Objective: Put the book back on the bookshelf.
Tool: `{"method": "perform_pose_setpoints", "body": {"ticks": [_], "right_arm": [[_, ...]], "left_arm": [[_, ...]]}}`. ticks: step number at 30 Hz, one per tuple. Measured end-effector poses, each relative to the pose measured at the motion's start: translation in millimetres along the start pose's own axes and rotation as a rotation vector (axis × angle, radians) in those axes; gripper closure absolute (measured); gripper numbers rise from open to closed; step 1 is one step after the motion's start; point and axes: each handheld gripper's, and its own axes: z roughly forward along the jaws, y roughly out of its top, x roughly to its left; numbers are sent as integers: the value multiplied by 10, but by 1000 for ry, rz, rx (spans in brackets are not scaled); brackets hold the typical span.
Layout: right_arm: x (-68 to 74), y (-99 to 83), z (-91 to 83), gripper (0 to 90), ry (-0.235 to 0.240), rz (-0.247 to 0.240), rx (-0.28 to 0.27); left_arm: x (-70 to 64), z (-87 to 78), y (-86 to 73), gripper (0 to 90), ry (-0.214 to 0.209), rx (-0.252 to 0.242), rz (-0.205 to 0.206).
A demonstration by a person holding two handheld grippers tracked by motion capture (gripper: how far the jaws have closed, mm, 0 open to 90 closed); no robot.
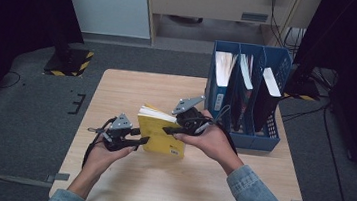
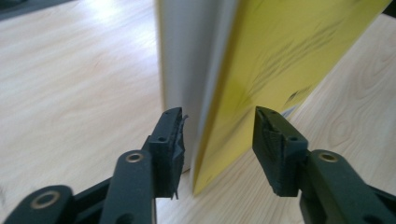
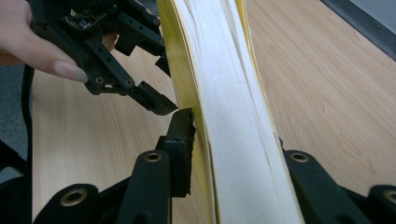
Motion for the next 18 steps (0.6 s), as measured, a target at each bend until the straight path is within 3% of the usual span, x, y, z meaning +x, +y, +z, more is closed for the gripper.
{"method": "perform_pose_setpoints", "body": {"ticks": [2, 4, 6, 11, 18], "right_arm": [[7, -13, 3, 675, 4, 3, -5], [10, -32, -3, 680, 4, 9, -14], [2, -49, -2, 687, 7, 13, -19], [-19, -63, 1, 717, 13, 26, -28], [-44, -64, 21, 740, 8, 50, -29]], "left_arm": [[24, -12, -55, 515, 44, 27, 27], [66, -20, -98, 498, 68, 45, 27], [111, -9, -145, 490, 77, 51, 7], [129, 36, -207, 446, 118, 103, 37], [167, 71, -239, 363, 147, 142, 42]]}}
